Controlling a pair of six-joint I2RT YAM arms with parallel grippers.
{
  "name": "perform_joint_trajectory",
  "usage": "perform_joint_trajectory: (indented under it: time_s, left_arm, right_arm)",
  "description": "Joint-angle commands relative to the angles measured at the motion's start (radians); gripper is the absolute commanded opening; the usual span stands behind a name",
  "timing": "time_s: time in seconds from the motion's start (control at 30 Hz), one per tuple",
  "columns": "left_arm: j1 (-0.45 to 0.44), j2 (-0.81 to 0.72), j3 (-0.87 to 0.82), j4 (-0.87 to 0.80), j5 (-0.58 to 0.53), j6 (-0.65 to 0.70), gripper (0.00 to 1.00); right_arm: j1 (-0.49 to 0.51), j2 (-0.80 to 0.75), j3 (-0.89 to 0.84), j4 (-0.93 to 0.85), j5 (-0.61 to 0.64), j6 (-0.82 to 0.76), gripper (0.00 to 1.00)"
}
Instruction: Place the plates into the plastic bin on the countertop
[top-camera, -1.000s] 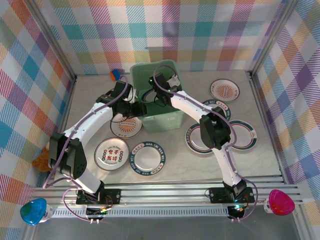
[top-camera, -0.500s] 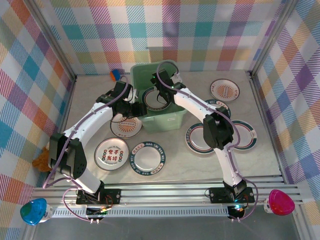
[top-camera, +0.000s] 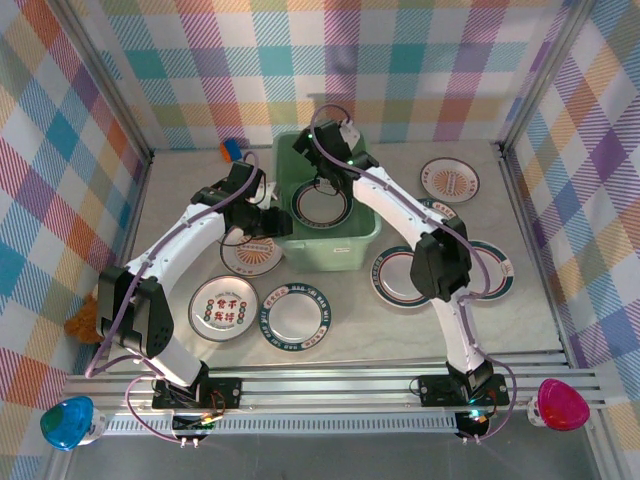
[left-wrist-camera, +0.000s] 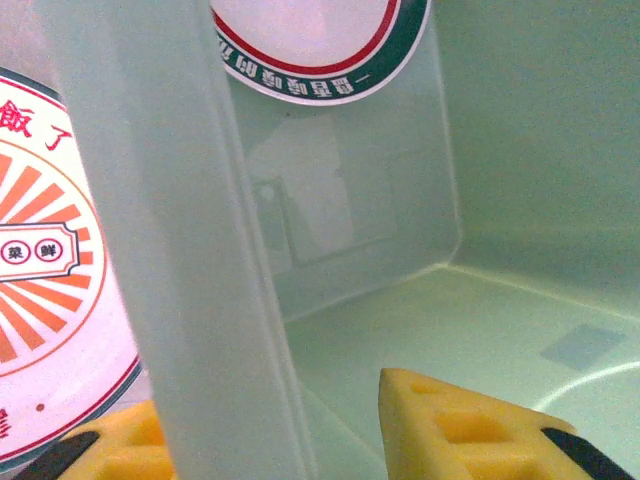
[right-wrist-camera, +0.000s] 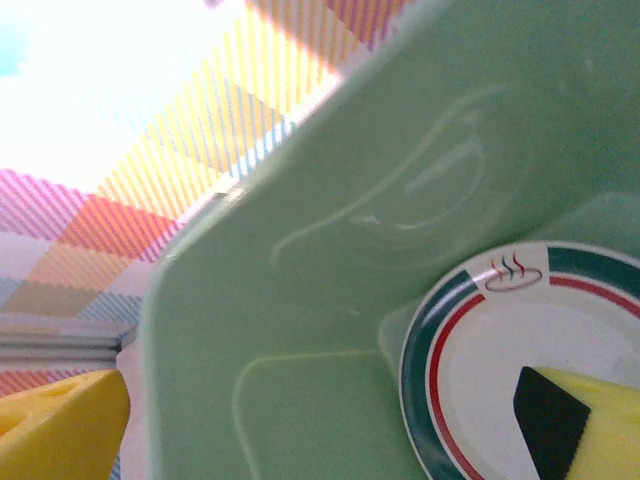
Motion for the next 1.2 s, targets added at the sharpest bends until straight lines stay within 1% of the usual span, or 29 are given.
perform_joint_trajectory:
  time_s: [0.0,0.1,0.3,0.5,0.57,0.63,0.67,0.7,0.8,0.9,1.03,1.17]
  left_arm:
    - [-0.008,0.006,0.012,-0.122,0.012,0.047,0.37]
    - [-0.026,-0.007,0.006,-0.127,0.002,0.028,0.37]
    - [-0.080,-0.036,-0.009,-0.101,-0.037,-0.063,0.38]
    - [-0.123,-0.056,-0.021,-0.112,-0.114,-0.120,0.39]
    - [-0.131,-0.063,-0.020,-0.112,-0.134,-0.135,0.42]
    - [-0.134,-0.067,-0.013,-0.114,-0.143,-0.144,0.46]
    - [-0.134,-0.070,-0.007,-0.113,-0.151,-0.151,0.53]
    - [-0.134,-0.073,0.002,-0.114,-0.154,-0.165,0.61]
    - [-0.135,-0.075,0.051,-0.116,-0.152,-0.191,0.73]
    - [-0.135,-0.089,0.095,-0.136,-0.185,-0.197,0.79]
    - [-0.128,-0.123,0.137,-0.159,-0.237,-0.180,0.84]
    - [-0.084,-0.138,0.190,-0.203,-0.257,-0.154,0.87]
  right_arm:
    - [-0.006,-0.140,-0.030,-0.007,-0.015,-0.123,0.99]
    - [-0.013,-0.227,-0.142,0.021,-0.017,-0.154,0.99]
    - [-0.045,-0.377,-0.327,0.087,-0.073,-0.187,0.99]
    - [-0.070,-0.499,-0.477,0.101,-0.077,-0.194,0.99]
    - [-0.079,-0.540,-0.532,0.122,-0.084,-0.197,0.99]
    - [-0.090,-0.576,-0.573,0.132,-0.100,-0.204,0.99]
    - [-0.094,-0.590,-0.586,0.131,-0.111,-0.210,0.99]
    - [-0.099,-0.603,-0.598,0.125,-0.118,-0.218,0.99]
    - [-0.112,-0.639,-0.622,0.117,-0.156,-0.237,0.99]
    - [-0.119,-0.677,-0.636,0.107,-0.195,-0.272,0.99]
    - [-0.125,-0.720,-0.636,0.077,-0.229,-0.361,0.99]
    - [-0.155,-0.733,-0.646,0.061,-0.285,-0.409,0.99]
